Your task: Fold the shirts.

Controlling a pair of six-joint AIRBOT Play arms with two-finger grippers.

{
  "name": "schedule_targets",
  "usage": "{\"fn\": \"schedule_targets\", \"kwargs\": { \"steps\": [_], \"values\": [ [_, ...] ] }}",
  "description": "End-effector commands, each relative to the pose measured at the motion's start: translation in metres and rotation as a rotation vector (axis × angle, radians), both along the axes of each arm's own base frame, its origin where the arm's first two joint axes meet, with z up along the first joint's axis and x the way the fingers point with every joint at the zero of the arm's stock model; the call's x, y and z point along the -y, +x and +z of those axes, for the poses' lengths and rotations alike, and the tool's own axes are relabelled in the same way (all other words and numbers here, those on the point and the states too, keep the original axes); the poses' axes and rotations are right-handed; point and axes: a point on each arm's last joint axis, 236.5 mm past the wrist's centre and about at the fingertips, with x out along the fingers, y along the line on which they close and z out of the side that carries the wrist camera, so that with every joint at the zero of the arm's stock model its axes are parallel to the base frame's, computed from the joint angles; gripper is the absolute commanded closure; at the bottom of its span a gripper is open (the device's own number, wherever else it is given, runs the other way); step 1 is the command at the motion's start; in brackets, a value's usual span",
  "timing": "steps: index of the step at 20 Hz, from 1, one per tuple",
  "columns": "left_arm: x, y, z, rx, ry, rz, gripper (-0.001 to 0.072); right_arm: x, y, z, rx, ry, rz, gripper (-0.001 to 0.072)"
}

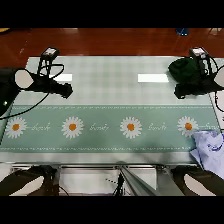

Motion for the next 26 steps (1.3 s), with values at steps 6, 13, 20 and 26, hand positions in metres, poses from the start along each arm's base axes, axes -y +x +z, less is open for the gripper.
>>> {"fn": "schedule_targets", "kwargs": {
  "steps": [6, 13, 20, 26],
  "values": [
    [0.002, 0.0, 0.0, -0.002, -0.008, 0.0, -0.0013, -0.011, 0.051, 0.033, 0.259, 0.046, 0.012, 0.0117],
    [0.003, -0.001, 0.0, -0.004, -0.014, 0.001, -0.0013, 0.115, 0.106, 0.081, 0.624, -0.016, -0.394, 0.0186],
    [0.026, -0.005, 0.005, -0.029, -0.132, 0.014, -0.0013, 0.181, 0.103, -0.043, 0.404, 0.246, -0.75, 0.0166],
    [0.028, -0.005, 0.005, -0.031, -0.143, 0.015, -0.0013, 0.154, 0.13, -0.102, 0.349, 0.255, -0.649, 0.0166]
  ]
}}
